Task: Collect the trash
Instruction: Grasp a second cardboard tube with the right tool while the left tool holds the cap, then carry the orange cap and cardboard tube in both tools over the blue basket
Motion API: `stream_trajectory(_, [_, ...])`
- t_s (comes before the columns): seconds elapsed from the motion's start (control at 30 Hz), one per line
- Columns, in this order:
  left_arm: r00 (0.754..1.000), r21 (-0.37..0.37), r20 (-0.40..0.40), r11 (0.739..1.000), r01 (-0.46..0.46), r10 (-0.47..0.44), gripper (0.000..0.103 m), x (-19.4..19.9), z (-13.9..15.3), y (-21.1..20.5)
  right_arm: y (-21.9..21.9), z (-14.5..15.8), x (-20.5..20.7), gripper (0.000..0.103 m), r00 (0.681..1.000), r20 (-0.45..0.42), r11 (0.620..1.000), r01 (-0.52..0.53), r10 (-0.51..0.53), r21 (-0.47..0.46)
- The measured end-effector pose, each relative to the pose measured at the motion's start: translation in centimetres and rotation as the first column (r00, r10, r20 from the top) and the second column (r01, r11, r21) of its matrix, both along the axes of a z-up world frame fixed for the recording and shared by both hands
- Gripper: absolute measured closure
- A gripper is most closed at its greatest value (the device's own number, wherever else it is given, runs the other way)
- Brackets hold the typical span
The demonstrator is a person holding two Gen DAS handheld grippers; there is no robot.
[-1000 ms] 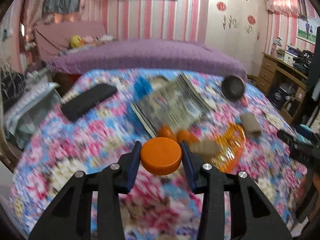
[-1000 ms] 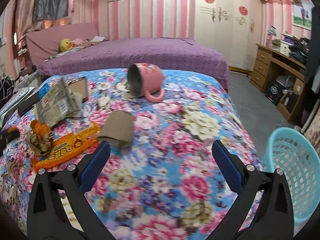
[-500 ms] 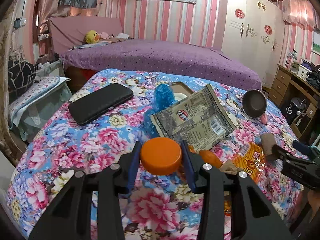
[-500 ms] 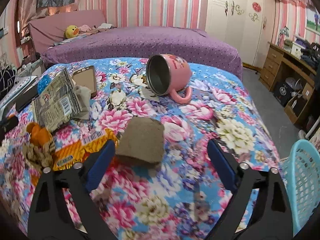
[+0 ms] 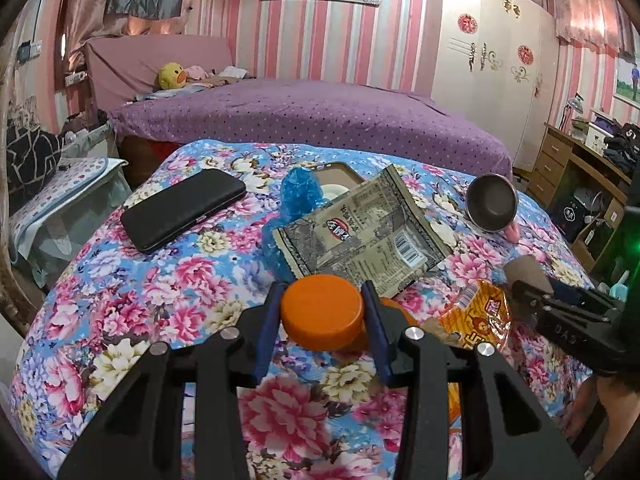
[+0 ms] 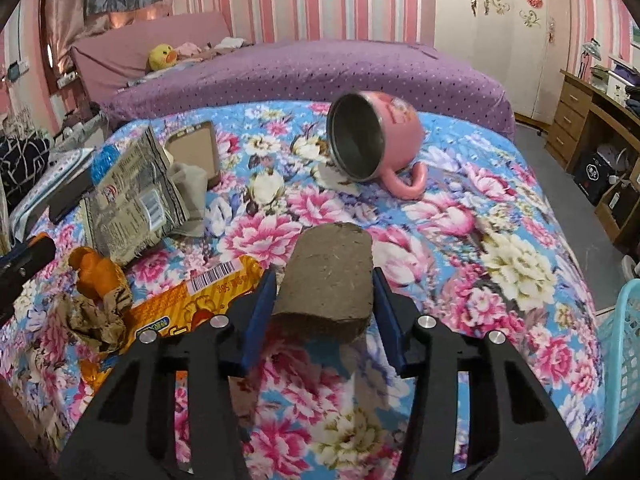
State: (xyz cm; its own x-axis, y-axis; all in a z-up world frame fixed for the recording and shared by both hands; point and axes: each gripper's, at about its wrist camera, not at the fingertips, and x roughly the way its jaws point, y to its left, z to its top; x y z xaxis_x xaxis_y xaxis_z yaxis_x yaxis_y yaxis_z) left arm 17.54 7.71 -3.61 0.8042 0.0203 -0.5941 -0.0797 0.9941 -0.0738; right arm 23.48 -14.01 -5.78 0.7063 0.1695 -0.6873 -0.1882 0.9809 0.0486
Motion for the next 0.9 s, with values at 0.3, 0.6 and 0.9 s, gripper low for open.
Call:
stream_trajectory(0.3, [1.0,0.022,0.011,1.0,0.016,-0.016,0.063,-0.8,0.3,-1.1,-3.0,1.5,-3.2,0.055,0.998,0.064,1.0,0.0,0.0,-0.006])
stream_trajectory(0.6, [0.999,0.043,0.007,0.998,0.041,-0.041,0.063,-1.7,0.3,-3.7,-6.0,2.1,-5.0,0.055,0.997,0.083,1.0,0.01,-0.009,-0.016])
stream_trajectory(0.9, [0.997,0.062,0.003,0.995,0.072,-0.072,0.063,-2.5,0.0,-6.7,-7.4,2.5,-6.3,0.055,0.996,0.093,0.999,-0.002,0.005,-0.032])
